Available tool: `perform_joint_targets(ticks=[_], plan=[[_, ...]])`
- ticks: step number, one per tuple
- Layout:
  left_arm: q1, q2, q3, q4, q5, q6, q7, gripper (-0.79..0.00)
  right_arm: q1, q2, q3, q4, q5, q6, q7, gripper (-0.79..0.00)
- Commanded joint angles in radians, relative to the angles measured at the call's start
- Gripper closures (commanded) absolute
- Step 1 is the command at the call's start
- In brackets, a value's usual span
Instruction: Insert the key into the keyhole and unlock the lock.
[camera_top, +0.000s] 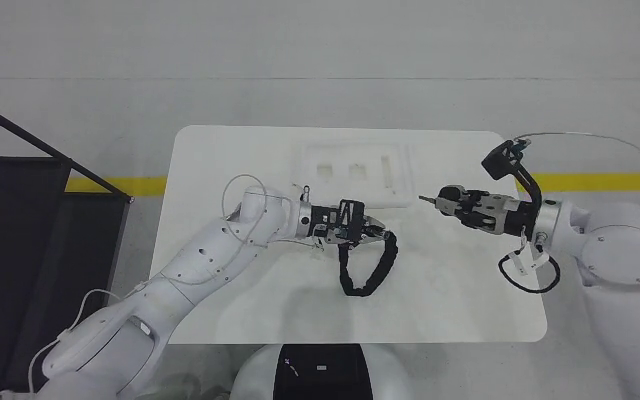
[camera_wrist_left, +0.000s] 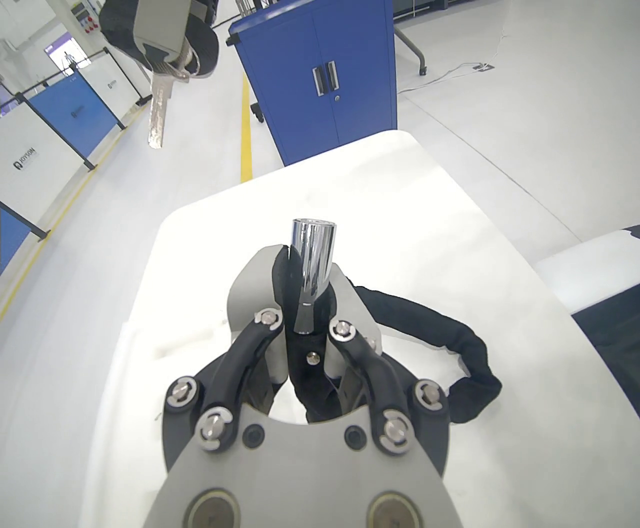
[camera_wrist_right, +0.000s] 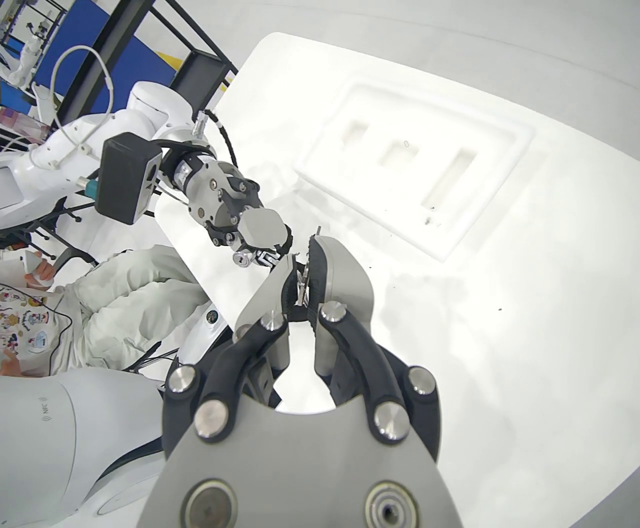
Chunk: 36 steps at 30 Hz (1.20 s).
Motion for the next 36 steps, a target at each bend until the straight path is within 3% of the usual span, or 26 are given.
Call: perform_joint_targets(ticks=[1,9,16,36], plan=[[0.012,0.011,-0.022,-0.045,0.008,-0.002,0.003,0.000,-0.016,0.004,0.023,-0.032,0.026,-0.018,0.008,0.000],[0.052,0.044,-0.115,-0.178,0.017,0.023,-0.018,0.000,-0.077,0.017,0.119,-0.142,0.074,-0.061,0.027,0.000],[0.060,0.049,-0.155,-0.242,0.001,0.052,-0.056,0.000,-0.095,0.025,0.138,-0.198,0.080,-0.065,0.027,0.000],[0.044,0.037,-0.171,-0.270,0.002,0.109,-0.102,0.000,-0.104,0.039,0.139,-0.275,0.084,-0.029,0.025,0.000]])
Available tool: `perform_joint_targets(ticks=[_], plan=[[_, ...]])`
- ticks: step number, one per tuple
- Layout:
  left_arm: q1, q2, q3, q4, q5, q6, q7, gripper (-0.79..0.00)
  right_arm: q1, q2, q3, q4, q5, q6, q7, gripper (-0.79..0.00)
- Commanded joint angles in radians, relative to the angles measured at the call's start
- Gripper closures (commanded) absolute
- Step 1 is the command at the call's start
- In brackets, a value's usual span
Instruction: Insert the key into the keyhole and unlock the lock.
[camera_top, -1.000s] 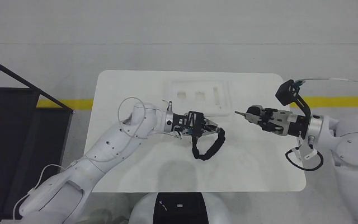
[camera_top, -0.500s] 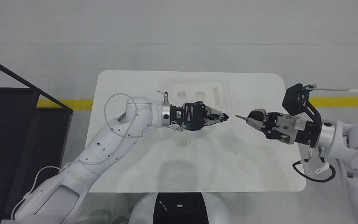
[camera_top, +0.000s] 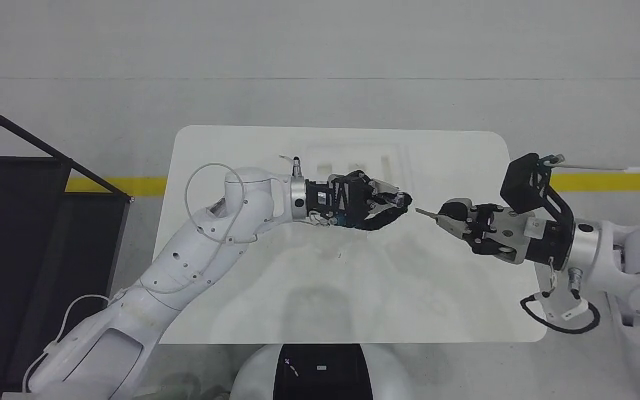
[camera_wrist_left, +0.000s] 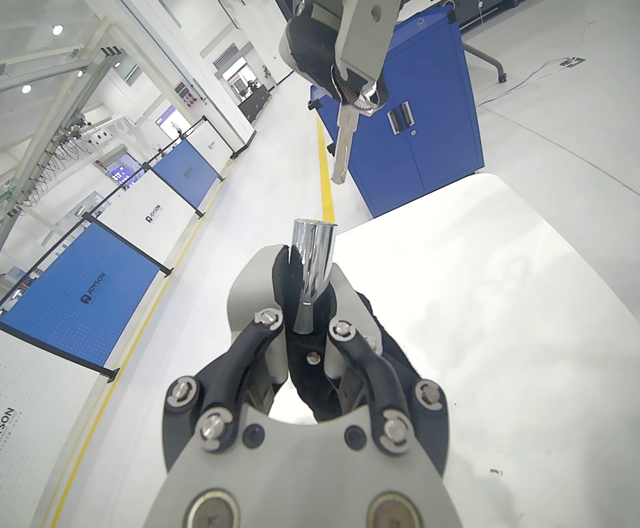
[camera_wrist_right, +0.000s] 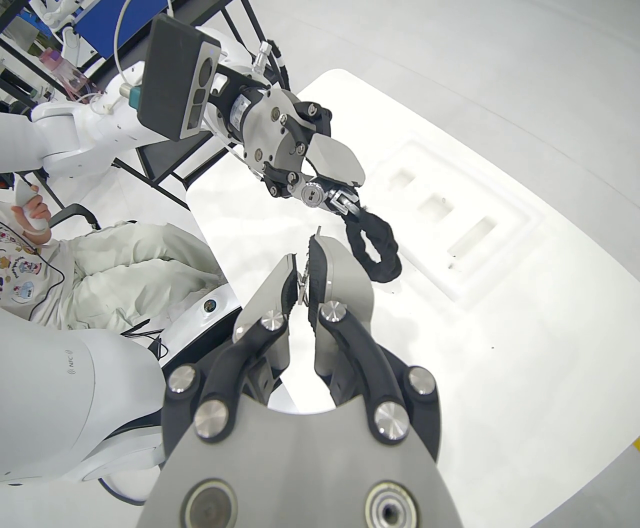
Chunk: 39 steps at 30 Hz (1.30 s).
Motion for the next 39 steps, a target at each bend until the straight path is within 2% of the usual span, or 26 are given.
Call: perform_joint_targets(ticks=[1,12,22,39], plan=[[0.000,0.000,0.000,0.000,0.000,-0.001,0.000,0.000,0.000,0.000,0.000,0.000,0.000,-0.001,0.000,0.000],[0.000,0.000,0.000,0.000,0.000,-0.001,0.000,0.000,-0.014,-0.001,-0.003,-0.011,0.016,0.012,-0.028,0.000],[0.000,0.000,0.000,0.000,0.000,-0.001,0.000,0.000,-0.024,0.011,0.029,-0.144,0.056,0.216,0.042,0.000],[0.000,0.000,0.000,0.000,0.000,-0.001,0.000,0.000,0.052,0.018,-0.098,-0.144,-0.074,0.371,-0.019,0.000]])
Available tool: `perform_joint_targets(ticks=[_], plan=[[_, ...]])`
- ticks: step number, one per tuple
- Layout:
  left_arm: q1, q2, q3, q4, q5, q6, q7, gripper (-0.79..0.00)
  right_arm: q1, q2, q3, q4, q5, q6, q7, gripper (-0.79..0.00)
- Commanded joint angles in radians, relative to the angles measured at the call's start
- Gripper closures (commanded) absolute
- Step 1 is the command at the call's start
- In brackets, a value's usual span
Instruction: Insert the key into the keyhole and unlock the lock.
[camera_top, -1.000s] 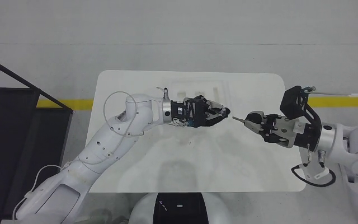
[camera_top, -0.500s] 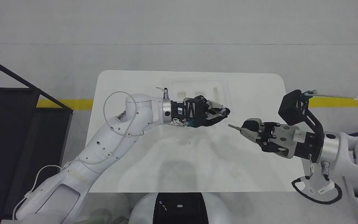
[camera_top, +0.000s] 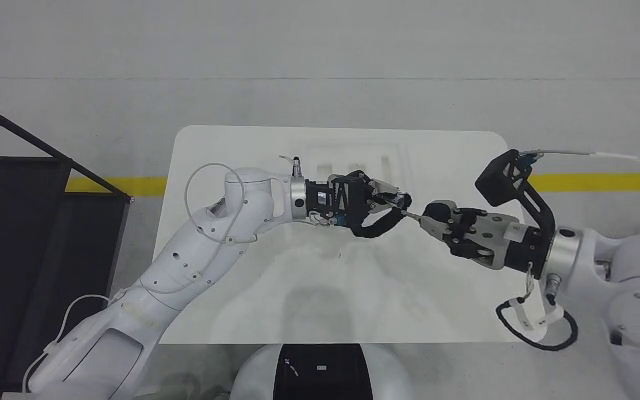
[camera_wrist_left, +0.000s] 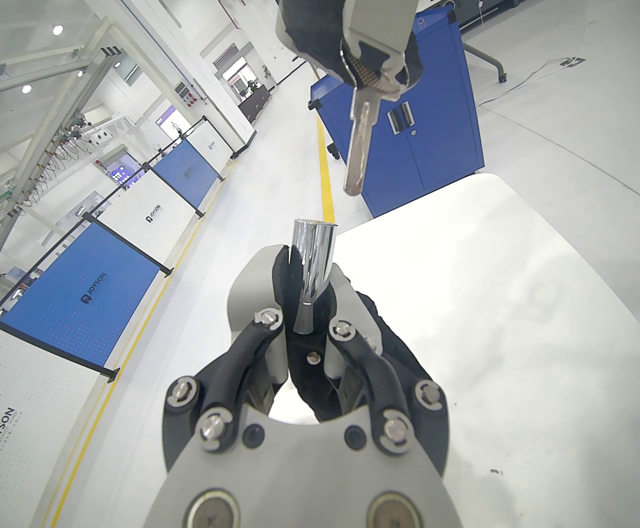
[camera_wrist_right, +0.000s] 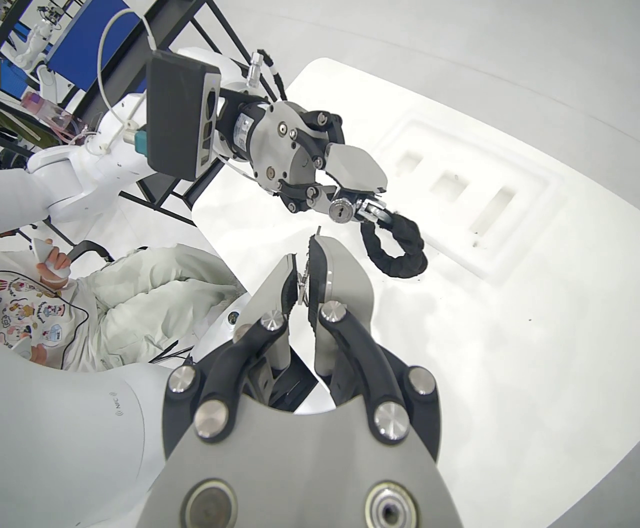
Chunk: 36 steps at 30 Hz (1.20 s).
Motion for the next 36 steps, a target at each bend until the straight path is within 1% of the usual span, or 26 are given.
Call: perform_joint_targets(ticks=[1,11,36], plan=[[0.000,0.000,0.000,0.000,0.000,0.000,0.000,0.000,0.005,0.001,-0.004,0.000,-0.009,0.013,-0.008,0.000],[0.000,0.000,0.000,0.000,0.000,0.000,0.000,0.000,0.022,0.004,-0.022,0.000,-0.032,0.052,-0.011,0.000],[0.000,0.000,0.000,0.000,0.000,0.000,0.000,0.000,0.059,0.012,-0.075,0.012,-0.055,0.082,-0.021,0.000]])
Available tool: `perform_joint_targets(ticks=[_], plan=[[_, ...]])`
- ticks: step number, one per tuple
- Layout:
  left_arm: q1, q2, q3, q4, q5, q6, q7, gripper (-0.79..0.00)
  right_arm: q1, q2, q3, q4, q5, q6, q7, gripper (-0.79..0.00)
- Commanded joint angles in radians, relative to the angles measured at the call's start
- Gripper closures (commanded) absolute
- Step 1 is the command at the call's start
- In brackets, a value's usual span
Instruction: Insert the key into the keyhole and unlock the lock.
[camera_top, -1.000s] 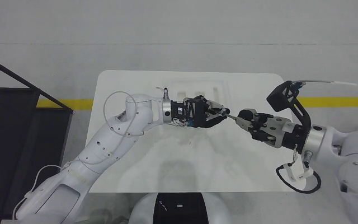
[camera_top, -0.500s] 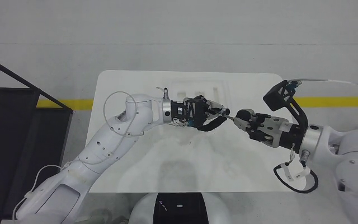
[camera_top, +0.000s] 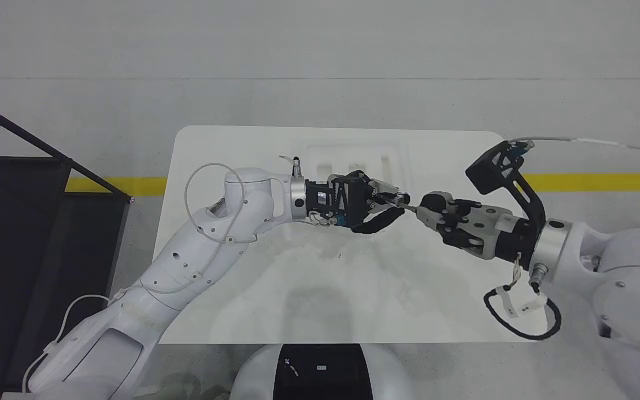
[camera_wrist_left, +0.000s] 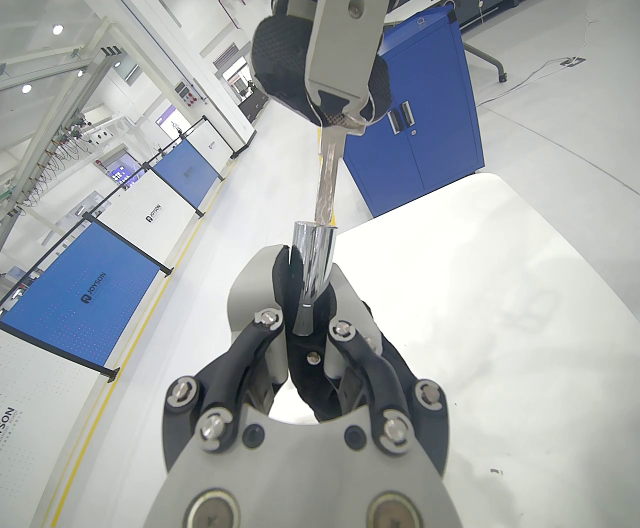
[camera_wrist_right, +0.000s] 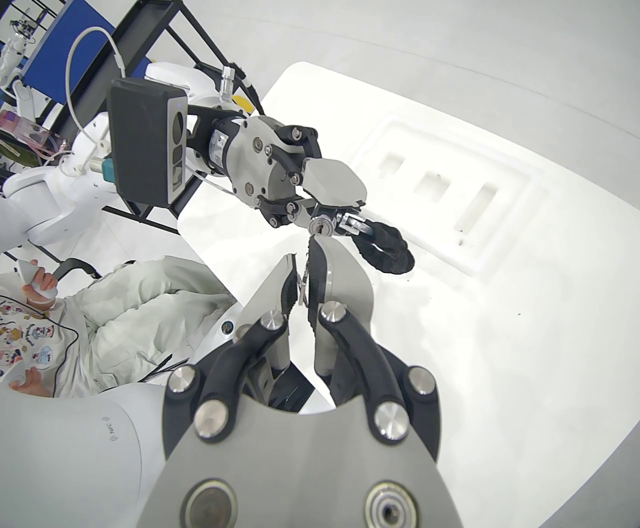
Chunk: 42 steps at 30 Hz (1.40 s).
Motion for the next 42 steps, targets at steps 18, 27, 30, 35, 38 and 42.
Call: perform_joint_targets(ticks=[18,27,30,35,38,42], plan=[[0.000,0.000,0.000,0.000,0.000,0.000,0.000,0.000,0.006,0.003,-0.008,0.019,0.008,-0.019,-0.032,0.000],[0.000,0.000,0.000,0.000,0.000,0.000,0.000,0.000,0.004,0.004,-0.022,0.038,0.003,-0.029,-0.039,0.000],[0.000,0.000,0.000,0.000,0.000,0.000,0.000,0.000,0.000,0.004,-0.025,0.041,0.002,-0.031,-0.046,0.000],[0.000,0.000,0.000,0.000,0.000,0.000,0.000,0.000,-0.003,0.004,-0.031,0.048,0.003,-0.037,-0.058,0.000],[0.000,0.000,0.000,0.000,0.000,0.000,0.000,0.000,0.005,0.004,-0.041,0.054,-0.002,-0.037,-0.057,0.000],[0.000,0.000,0.000,0.000,0.000,0.000,0.000,0.000,0.024,0.004,-0.066,0.065,-0.010,-0.030,-0.054,0.000]])
